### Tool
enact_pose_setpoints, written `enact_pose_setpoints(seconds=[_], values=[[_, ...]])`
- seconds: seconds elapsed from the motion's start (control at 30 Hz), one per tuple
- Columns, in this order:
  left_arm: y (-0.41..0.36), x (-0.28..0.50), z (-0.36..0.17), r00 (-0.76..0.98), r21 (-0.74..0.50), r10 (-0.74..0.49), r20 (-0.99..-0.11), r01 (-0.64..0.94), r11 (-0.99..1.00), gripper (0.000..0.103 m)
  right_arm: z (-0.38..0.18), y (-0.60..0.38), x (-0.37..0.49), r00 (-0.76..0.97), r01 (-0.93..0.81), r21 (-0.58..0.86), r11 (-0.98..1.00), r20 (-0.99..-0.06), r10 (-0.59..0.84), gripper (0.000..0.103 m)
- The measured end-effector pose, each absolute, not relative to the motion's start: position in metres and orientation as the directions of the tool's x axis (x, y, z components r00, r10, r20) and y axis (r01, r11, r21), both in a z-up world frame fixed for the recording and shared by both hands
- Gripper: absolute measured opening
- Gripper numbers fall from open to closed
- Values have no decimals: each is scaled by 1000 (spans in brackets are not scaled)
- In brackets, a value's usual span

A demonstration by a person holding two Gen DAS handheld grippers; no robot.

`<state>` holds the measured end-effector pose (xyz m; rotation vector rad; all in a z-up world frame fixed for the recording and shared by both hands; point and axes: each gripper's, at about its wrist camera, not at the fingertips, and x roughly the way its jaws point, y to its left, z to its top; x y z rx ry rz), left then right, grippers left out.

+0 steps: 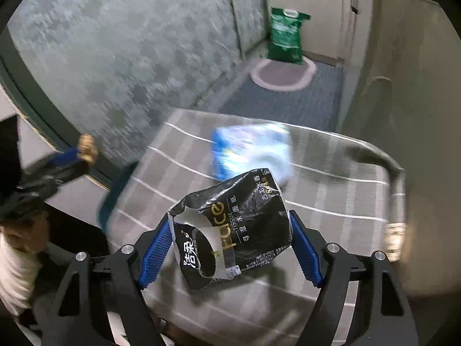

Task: Collect trash
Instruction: 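Carry the ginger and black bag to the teal bin and release both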

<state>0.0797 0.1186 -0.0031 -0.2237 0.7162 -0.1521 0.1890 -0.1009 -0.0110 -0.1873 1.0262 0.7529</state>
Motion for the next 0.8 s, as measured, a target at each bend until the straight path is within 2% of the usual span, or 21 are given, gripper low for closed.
enact_pose_setpoints(seconds=[0.1,0.3,0.8], values=[[131,74,-7,743,-249,-192,-641,35,968,50,-5,-85,178,282,-660,254,707,-789,547,78],[156,65,-20,725,-229,-143,-674,-21,973,50,9,-40,157,237,-734,283,618,-746,623,78],[218,21,-14,738,-220,-55,-673,-128,967,50,-33,80,128,114,-825,250,507,-805,583,78]])
